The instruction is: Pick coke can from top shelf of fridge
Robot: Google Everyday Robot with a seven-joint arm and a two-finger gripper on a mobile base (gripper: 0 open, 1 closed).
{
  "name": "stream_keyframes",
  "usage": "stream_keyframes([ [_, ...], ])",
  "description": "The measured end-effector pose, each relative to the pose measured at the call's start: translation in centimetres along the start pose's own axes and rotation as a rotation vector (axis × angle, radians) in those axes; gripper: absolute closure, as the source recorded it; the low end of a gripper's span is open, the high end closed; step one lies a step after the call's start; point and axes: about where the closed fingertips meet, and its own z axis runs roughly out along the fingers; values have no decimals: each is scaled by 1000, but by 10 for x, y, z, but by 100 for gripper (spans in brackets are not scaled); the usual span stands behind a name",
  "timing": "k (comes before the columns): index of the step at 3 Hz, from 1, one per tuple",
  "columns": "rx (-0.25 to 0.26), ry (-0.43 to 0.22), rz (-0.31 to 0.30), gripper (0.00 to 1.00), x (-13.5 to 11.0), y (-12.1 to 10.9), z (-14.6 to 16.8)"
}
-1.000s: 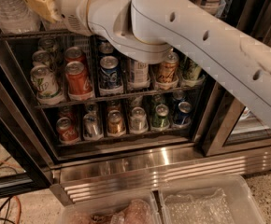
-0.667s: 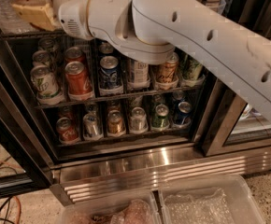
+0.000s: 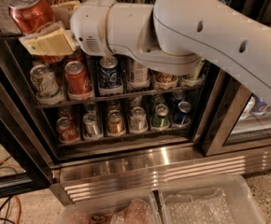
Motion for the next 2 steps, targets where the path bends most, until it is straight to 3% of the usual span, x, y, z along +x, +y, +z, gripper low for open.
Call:
stream_keyframes([
  [2,-24,25,21,100,18,7,-25],
])
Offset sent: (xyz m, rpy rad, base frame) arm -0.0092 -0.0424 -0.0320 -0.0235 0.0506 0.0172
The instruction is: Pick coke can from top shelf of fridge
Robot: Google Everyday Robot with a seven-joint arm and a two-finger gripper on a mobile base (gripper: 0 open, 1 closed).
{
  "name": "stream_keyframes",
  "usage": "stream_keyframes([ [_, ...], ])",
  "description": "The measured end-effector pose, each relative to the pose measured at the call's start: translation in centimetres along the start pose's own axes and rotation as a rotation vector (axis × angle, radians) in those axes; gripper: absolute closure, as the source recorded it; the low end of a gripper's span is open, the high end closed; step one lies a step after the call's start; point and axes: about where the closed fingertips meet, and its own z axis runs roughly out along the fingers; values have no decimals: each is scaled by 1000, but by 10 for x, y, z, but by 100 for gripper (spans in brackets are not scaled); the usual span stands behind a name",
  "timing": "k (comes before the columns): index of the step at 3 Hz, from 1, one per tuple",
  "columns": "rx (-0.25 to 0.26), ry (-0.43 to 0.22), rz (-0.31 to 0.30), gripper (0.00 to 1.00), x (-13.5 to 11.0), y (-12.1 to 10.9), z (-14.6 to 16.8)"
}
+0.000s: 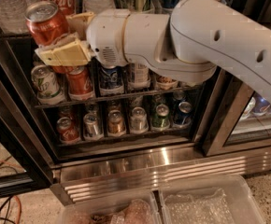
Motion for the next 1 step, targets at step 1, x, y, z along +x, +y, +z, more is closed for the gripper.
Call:
stream_keyframes([
  [1,-13,-17,7,100,6,2,-9],
])
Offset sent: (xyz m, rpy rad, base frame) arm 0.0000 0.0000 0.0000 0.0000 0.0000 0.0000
